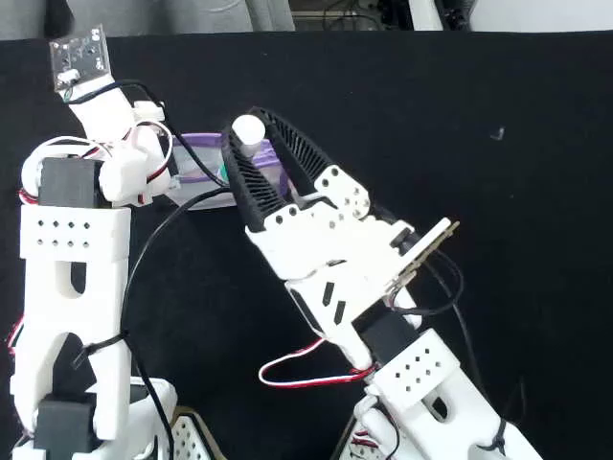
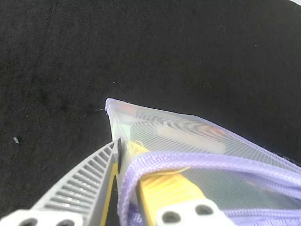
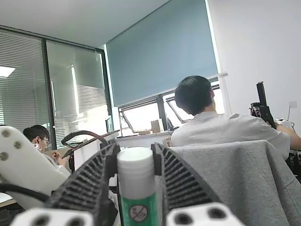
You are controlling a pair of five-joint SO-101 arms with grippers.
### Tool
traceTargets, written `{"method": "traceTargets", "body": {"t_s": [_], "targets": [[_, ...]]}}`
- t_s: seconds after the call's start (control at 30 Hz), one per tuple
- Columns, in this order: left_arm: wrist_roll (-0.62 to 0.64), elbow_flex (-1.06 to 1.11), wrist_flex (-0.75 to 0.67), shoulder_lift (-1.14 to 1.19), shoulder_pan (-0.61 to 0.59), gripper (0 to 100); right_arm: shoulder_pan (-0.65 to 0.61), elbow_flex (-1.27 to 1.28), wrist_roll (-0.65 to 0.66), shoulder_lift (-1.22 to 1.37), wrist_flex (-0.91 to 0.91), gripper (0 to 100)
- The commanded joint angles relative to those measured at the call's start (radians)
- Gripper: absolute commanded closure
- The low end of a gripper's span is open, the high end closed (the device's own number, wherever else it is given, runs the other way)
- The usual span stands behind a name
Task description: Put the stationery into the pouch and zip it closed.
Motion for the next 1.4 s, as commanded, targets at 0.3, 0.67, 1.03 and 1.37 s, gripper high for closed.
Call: {"method": "traceTargets", "body": {"t_s": [0.3, 0.67, 1.03, 1.37], "targets": [[0.012, 0.002, 0.002, -0.009, -0.005, 97, -0.006, -0.008, 0.144, 0.165, -0.193, 98.7], [0.012, 0.002, 0.003, -0.009, -0.008, 97, 0.025, -0.054, 0.146, 0.381, -0.305, 98.7], [0.011, 0.004, 0.005, 0.0, -0.008, 97, 0.112, -0.085, 0.144, 0.292, -0.269, 98.7], [0.011, 0.024, -0.003, -0.009, -0.008, 97, 0.034, -0.064, 0.144, 0.317, -0.245, 98.7]]}}
